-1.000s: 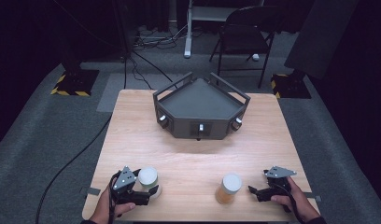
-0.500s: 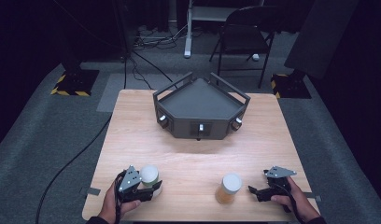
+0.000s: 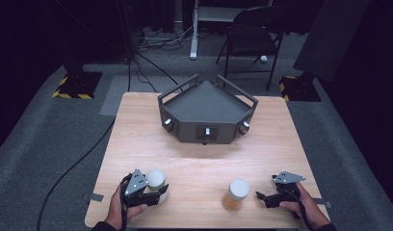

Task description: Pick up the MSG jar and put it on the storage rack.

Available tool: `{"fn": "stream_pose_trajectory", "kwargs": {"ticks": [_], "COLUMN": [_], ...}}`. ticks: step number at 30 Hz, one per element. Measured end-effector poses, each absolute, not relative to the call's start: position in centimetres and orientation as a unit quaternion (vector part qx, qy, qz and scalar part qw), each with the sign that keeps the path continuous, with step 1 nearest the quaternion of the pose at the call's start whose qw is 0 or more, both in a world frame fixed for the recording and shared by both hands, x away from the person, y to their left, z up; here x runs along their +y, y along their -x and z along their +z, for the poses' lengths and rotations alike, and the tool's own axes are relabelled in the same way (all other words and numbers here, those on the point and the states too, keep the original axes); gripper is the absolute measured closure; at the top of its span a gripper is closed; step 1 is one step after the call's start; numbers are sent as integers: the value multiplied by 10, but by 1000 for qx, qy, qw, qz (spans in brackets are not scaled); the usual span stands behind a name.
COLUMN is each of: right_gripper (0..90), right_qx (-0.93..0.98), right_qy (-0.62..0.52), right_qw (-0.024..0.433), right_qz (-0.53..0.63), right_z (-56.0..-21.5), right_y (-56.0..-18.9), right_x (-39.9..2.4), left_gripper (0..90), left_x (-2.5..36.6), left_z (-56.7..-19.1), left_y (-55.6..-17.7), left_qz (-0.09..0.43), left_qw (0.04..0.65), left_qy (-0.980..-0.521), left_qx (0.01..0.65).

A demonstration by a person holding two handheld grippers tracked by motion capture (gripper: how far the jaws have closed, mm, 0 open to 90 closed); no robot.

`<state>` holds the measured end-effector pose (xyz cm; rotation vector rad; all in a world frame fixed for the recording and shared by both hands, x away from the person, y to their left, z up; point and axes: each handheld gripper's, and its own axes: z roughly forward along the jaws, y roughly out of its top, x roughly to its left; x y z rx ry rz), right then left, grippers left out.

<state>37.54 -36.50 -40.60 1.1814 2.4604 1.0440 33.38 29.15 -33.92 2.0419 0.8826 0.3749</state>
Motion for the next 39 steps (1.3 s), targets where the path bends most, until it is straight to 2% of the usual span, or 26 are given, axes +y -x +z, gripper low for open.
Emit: {"fn": "stream_pose_trajectory", "kwargs": {"ticks": [18, 39], "right_gripper": [0, 0], "right_qx": [837, 837], "right_qy": [-402, -403], "right_qw": [110, 110], "right_qz": [355, 355], "right_z": [-406, -406], "right_y": [-375, -374], "right_x": [-365, -365], "left_gripper": [349, 349], "left_x": [283, 252], "left_z": [-324, -308], "left_y": [-346, -383], "left_qz": [163, 174], "left_qw": [446, 473], "left_qy": [-806, -790], "left_qx": [354, 350]}}
